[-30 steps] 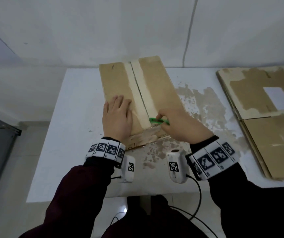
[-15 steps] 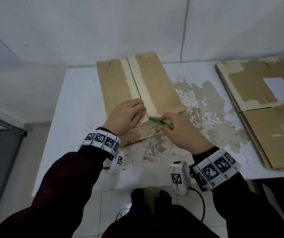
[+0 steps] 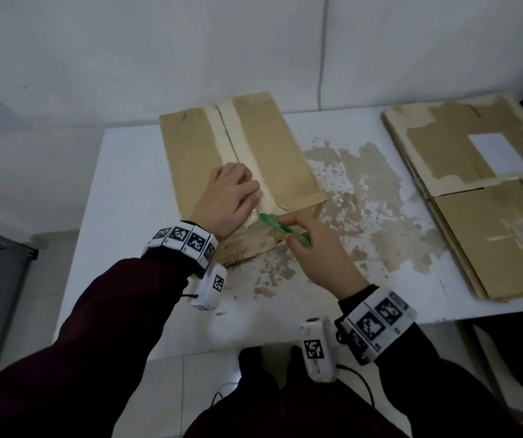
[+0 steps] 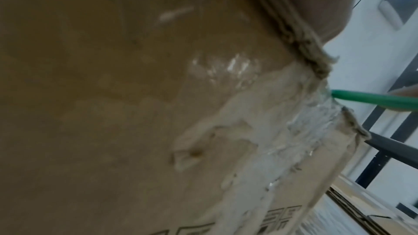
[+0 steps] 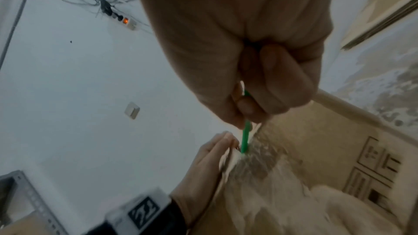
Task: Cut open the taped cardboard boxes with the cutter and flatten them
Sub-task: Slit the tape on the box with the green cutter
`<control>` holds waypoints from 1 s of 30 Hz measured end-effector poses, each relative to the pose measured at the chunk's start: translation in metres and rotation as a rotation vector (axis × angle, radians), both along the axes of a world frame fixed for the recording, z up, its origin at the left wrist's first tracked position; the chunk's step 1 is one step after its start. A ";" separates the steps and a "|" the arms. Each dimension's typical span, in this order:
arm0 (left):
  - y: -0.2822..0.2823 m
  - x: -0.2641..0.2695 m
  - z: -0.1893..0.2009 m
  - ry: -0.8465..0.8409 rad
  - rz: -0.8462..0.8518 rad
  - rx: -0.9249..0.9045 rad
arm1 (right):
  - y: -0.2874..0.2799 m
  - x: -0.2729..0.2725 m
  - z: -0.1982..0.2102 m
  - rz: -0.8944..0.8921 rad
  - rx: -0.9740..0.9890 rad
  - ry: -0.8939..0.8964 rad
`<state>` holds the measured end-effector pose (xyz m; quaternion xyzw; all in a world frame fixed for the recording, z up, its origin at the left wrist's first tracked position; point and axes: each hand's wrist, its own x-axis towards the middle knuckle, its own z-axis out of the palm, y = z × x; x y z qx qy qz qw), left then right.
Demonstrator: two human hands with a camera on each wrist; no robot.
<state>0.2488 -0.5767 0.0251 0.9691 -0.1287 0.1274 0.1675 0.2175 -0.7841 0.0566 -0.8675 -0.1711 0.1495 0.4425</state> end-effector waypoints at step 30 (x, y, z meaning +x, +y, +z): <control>-0.032 0.000 0.023 0.278 0.495 -0.032 | -0.029 0.004 0.007 0.163 -0.125 -0.351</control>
